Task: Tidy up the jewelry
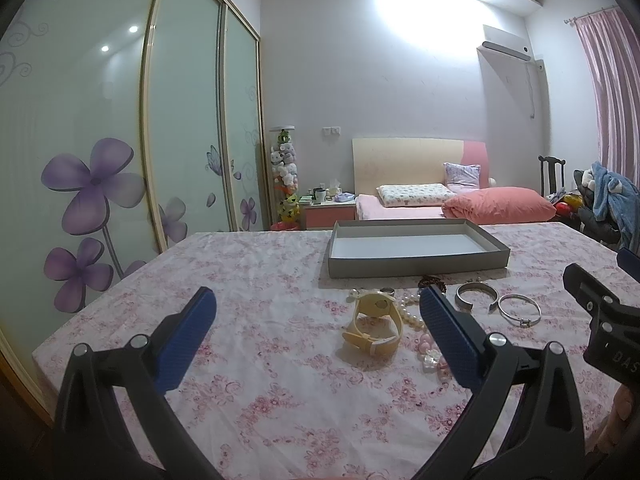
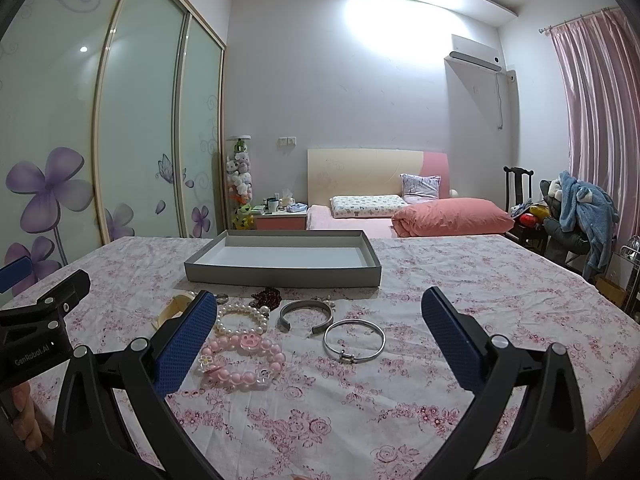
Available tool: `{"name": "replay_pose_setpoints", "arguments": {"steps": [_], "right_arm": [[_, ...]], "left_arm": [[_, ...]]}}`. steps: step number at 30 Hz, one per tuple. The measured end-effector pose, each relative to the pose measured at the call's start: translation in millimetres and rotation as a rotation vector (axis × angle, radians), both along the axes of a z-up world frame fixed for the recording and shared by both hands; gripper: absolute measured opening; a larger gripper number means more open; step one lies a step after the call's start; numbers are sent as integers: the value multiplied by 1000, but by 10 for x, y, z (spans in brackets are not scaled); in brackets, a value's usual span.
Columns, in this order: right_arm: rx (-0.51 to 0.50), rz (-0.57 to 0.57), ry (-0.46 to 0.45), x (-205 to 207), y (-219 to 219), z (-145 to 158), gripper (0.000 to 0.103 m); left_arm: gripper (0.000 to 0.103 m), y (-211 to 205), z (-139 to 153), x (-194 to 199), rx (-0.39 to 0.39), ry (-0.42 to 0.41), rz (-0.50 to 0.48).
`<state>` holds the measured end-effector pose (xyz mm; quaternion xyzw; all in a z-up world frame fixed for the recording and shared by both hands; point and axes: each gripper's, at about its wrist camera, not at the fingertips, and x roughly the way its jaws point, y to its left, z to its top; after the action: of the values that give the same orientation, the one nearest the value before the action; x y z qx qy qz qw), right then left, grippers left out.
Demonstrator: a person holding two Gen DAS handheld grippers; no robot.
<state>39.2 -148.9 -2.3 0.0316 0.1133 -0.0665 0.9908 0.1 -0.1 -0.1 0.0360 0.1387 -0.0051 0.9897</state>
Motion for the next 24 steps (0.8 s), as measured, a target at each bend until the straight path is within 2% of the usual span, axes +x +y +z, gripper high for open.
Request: {"name": "replay_pose_setpoints", "arguments": {"steps": [24], "right_arm": [[0,0,4,-3,-8,-14,101]], "left_arm": [[99,58,-84,-14,1,3,0]]}}
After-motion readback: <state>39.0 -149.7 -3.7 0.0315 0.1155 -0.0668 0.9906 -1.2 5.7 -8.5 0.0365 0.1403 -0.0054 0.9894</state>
